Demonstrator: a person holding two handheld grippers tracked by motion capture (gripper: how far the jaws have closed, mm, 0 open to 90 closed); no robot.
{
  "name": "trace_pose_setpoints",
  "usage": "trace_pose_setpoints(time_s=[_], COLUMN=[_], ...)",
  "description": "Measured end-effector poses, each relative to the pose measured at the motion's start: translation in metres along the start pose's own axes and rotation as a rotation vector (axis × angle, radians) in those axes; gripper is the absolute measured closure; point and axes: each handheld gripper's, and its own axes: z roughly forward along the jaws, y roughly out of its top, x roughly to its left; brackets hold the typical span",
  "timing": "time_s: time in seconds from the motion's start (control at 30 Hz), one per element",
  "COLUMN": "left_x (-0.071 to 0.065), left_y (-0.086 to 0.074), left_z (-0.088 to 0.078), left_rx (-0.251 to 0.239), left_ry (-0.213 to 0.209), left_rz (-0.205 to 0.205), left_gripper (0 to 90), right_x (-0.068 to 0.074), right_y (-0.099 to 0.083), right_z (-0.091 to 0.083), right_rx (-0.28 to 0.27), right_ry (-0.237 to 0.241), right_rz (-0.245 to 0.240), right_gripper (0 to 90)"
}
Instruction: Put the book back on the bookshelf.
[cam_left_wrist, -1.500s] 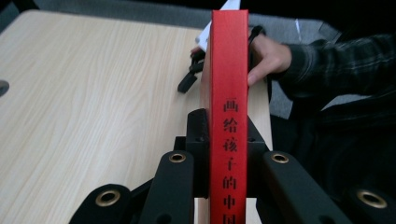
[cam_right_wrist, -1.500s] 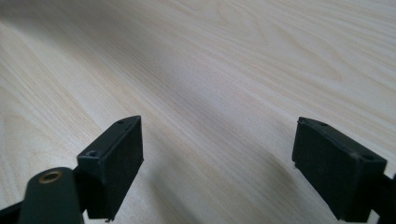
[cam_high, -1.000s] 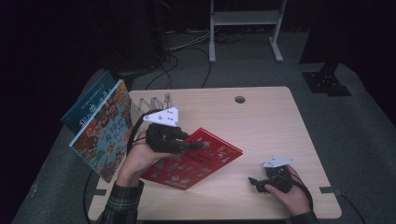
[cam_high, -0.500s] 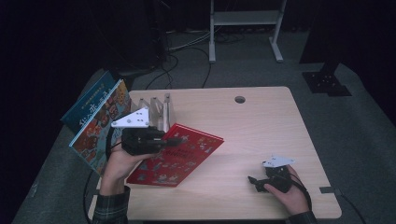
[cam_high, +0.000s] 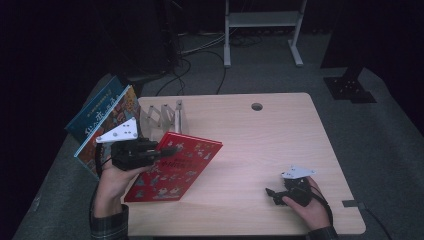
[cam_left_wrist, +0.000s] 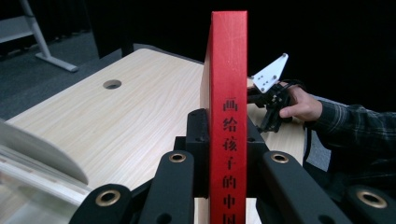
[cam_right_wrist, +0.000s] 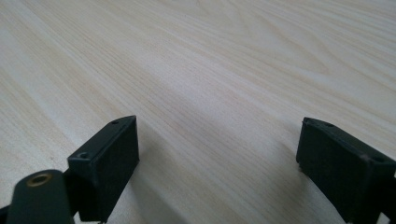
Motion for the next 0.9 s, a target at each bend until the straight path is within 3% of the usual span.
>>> trace_pose_setpoints(time_s=[0.27,0.73,0.9], left_x=[0.005,0.013,0.015], left_y=[-0.006,-0.02,-0.025], left_z=[-0.017,-0.061,-0.075], left_rx=[-0.021,-0.069,-0.098], left_ry=[0.058,0.193,0.259], left_rz=[-0.031,-0.084,-0.124], left_gripper=[79.7,79.8,79.7], right_x=[0.0,0.0,0.0], right_y=[0.0,0.0,0.0], right_z=[0.0,0.0,0.0], right_rx=[-0.001,0.0,0.0], right_ry=[0.0,0.0,0.0], right_rz=[0.0,0.0,-0.001], right_gripper=[12.2,12.1,12.0])
